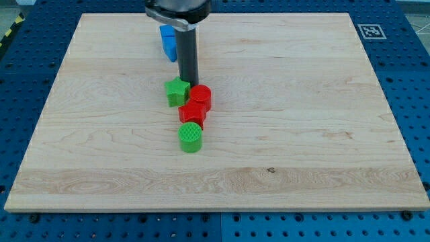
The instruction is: Move the green star to the red circle
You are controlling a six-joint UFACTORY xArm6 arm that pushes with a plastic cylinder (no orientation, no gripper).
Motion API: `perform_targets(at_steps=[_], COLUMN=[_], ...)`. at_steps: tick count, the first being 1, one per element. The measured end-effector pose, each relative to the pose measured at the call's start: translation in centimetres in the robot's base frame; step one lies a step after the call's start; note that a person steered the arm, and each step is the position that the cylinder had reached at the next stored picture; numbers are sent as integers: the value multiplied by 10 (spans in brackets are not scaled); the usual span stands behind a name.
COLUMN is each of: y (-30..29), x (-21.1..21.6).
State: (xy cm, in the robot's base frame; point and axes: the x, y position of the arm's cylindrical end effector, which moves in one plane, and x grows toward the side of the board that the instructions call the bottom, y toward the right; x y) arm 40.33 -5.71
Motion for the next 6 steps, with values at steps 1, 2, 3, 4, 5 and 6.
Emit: perform_targets(at_steps=[1,2,3,4,5,6], y=[-3,-12,-41,-71,-92,-98], x=[-1,-7,-7,-7,-7,5])
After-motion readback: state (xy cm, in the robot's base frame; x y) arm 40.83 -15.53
